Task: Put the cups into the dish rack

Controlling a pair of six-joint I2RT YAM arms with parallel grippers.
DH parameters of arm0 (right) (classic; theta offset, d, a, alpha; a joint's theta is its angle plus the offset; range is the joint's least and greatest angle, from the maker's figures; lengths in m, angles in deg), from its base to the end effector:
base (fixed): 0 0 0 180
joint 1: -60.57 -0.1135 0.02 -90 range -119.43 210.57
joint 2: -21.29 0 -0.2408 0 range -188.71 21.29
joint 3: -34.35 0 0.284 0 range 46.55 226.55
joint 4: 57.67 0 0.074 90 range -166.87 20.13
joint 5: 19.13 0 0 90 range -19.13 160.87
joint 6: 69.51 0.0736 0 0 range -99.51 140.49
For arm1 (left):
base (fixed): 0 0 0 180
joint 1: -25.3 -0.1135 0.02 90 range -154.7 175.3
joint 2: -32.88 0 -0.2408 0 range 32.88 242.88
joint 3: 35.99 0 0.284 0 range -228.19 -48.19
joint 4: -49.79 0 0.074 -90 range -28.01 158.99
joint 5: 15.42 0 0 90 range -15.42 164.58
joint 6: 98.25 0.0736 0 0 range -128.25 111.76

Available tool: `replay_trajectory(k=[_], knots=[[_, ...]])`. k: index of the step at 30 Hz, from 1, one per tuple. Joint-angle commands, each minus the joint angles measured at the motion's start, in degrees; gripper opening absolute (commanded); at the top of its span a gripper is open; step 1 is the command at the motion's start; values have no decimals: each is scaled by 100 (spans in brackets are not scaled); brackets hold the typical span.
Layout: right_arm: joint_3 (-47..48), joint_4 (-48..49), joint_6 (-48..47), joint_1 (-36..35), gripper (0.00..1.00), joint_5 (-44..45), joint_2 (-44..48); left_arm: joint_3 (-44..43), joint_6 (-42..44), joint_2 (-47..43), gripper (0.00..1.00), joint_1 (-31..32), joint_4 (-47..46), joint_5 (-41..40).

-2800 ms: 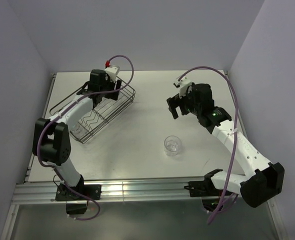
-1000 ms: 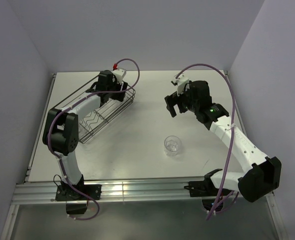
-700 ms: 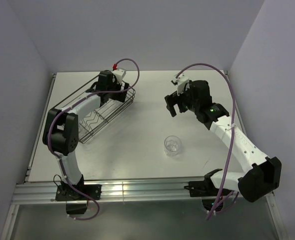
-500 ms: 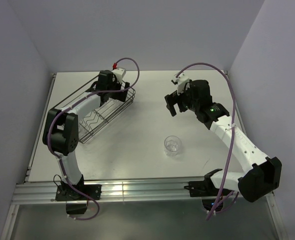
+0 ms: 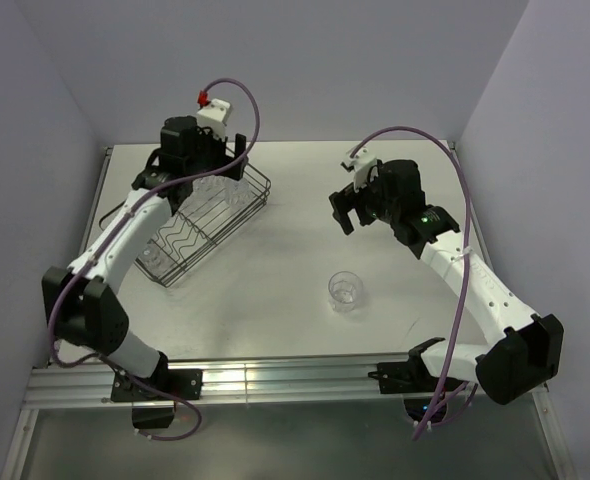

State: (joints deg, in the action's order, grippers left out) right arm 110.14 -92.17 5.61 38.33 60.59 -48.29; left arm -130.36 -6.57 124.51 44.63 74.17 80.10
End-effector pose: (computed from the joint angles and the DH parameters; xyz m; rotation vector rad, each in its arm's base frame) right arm 0.3164 0.1436 0.3005 -0.7619 1.9208 0.2643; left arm 0.4198 -0.1548 0.3135 0.4199 1.9128 -0.2972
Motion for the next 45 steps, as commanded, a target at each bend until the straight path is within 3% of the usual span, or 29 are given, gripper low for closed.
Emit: replay_trajectory(k=[1, 6, 10, 15, 24, 34, 45], knots=[[215, -186, -331, 71, 100, -350, 76, -98, -53, -646, 99, 36, 266, 379], [408, -870, -893, 88, 100, -711, -99, 271, -62, -1446, 99, 27, 468, 836], [786, -2135, -1719, 79, 100, -1080, -459, 570, -35, -2007, 99, -43, 504, 1144], [804, -3121, -2353, 71, 96, -1134, -705, 597, 44, -2158, 99, -202, 882, 1232], [619, -3429, -2327, -175, 84, -1063, -1250, 939, -492, -2396, 99, -746, 768, 1627], [154, -3131, -2257, -360, 76, -897, -1602, 940, -642, -2370, 99, -808, 706, 1698], [-180, -2560, -1976, -439, 52, -747, -1717, 984, -730, -2282, 99, -817, 645, 1689]])
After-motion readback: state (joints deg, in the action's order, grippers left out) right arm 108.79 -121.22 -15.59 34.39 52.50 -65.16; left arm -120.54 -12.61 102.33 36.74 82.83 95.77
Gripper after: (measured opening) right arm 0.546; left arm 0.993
